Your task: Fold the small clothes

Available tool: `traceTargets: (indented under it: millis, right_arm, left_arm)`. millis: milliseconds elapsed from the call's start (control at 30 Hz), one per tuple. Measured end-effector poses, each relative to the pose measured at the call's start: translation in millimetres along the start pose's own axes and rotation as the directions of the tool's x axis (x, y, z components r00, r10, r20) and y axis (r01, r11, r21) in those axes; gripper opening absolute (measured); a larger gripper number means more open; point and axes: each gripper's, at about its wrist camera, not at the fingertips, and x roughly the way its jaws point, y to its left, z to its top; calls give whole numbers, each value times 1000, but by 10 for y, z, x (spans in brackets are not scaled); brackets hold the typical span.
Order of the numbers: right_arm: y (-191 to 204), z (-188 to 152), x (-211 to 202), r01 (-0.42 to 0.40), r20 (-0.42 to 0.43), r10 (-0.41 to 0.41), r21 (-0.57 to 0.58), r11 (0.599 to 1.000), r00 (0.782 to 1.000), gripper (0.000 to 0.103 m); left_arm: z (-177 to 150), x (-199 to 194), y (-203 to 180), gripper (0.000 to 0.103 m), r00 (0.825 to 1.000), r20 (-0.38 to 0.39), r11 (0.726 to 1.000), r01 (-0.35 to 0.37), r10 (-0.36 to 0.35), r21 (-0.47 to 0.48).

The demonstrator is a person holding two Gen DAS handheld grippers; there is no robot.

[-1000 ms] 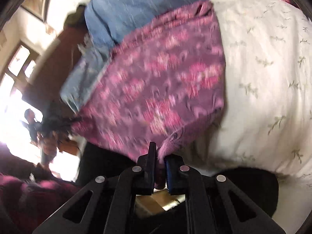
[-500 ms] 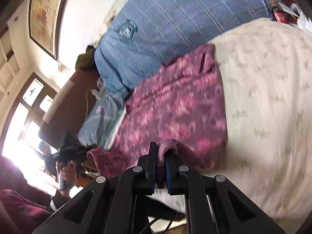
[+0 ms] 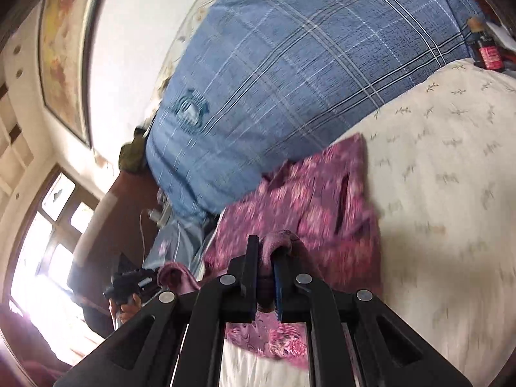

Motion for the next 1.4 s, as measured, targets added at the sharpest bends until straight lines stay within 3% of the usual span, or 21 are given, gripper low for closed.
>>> traceTargets:
  millis: [167, 267, 433, 567, 700, 800, 867, 900, 967, 1033, 1200, 1300, 1400]
  right_arm:
    - [-332, 378, 462, 2, 28, -5, 96, 995, 1000, 7]
    - [-582, 553, 724, 21, 32, -27, 168, 986, 999, 7]
    - [-880, 644, 1026, 95, -19, -93, 254, 963, 995, 13]
    - [-812, 618, 1057, 29, -49, -19, 230, 973, 999, 14]
    - [-824, 783, 1060, -22, -6, 25, 256, 966, 1000, 14]
    - [-1051, 898, 1058, -39, 73, 13, 371, 928, 997, 21]
    - [-1257, 906, 1006, -22, 111, -34, 467, 884, 993, 39]
    - [-1347, 892, 961, -33, 130, -39, 505, 862, 991, 39]
    - [-1454, 857, 849, -32, 151, -59, 538, 842, 987, 40]
    - [-1428, 846, 765, 2, 135, -80, 496, 868, 988, 42]
    - [-1185, 834, 820, 157, 6, -168, 337, 928, 986, 46]
    - [-1023, 871, 987, 230, -43, -227, 232, 945, 973, 49]
    - [-890, 928, 1234, 324, -90, -316, 110, 939, 945, 51]
  left_arm:
    - [502, 433, -16, 6, 1000, 13, 1000, -10, 11, -29]
    - [769, 727, 10, 6, 999, 8, 998, -53, 54, -45]
    - [922, 1132, 150, 6, 991, -81, 990, -114, 108, -84]
    - [902, 1113, 31, 6, 992, -66, 994, -105, 103, -17]
    - [1090, 1157, 37, 7, 997, -49, 996, -55, 51, -76]
    - [1259, 1250, 213, 23, 996, -81, 980, -42, 27, -195]
    - [1304, 1241, 391, 34, 996, -85, 956, -4, -22, -294]
    - [1320, 1214, 439, 36, 996, -80, 951, 9, -36, -309]
    - [1342, 1081, 485, 52, 998, -53, 957, 6, -22, -291]
    - [1354, 943, 462, 64, 999, -27, 972, -29, 23, -234]
    - [1365, 932, 256, 68, 993, -79, 993, -91, 84, -82]
    - [1326, 1109, 92, 71, 977, -114, 983, -178, 181, 33]
    - [1303, 1294, 34, 71, 957, -135, 965, -243, 255, 100]
